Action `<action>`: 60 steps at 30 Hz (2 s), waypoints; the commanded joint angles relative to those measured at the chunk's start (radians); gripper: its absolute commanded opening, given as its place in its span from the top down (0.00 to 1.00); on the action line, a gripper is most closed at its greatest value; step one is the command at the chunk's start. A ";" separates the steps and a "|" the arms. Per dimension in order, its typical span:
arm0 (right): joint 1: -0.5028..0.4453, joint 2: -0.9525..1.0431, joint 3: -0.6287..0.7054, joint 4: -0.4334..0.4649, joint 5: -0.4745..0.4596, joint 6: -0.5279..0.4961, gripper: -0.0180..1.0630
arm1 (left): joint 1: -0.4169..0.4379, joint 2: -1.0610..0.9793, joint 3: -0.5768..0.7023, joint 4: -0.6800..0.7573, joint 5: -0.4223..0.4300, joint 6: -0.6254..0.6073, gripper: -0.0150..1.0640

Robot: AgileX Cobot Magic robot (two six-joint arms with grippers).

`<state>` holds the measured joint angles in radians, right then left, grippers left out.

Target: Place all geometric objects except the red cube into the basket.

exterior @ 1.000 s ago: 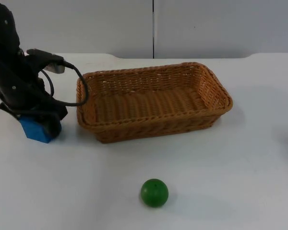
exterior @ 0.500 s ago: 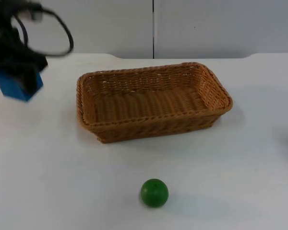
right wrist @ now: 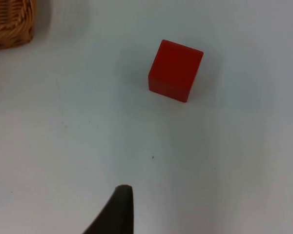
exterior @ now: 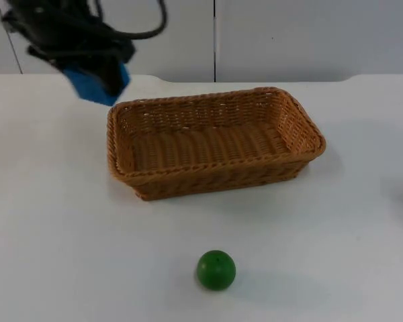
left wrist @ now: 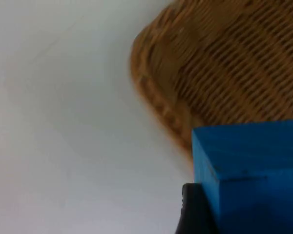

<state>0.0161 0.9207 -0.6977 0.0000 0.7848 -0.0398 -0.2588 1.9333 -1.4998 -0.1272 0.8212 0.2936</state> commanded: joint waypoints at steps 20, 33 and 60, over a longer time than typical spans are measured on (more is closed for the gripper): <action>-0.006 -0.001 -0.004 0.000 -0.023 -0.005 0.01 | -0.127 0.469 -0.419 0.085 0.076 -0.086 0.94; -0.006 -0.001 -0.004 0.000 -0.023 -0.005 0.01 | -0.143 0.437 -0.419 0.020 0.158 -0.086 0.01; -0.006 -0.001 -0.004 0.000 -0.023 -0.005 0.01 | 0.094 -0.266 0.129 -0.049 0.222 -0.089 0.01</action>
<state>0.0161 0.9207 -0.6977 0.0000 0.7668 -0.0435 -0.1864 1.7121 -1.4218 -0.1604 1.0728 0.2098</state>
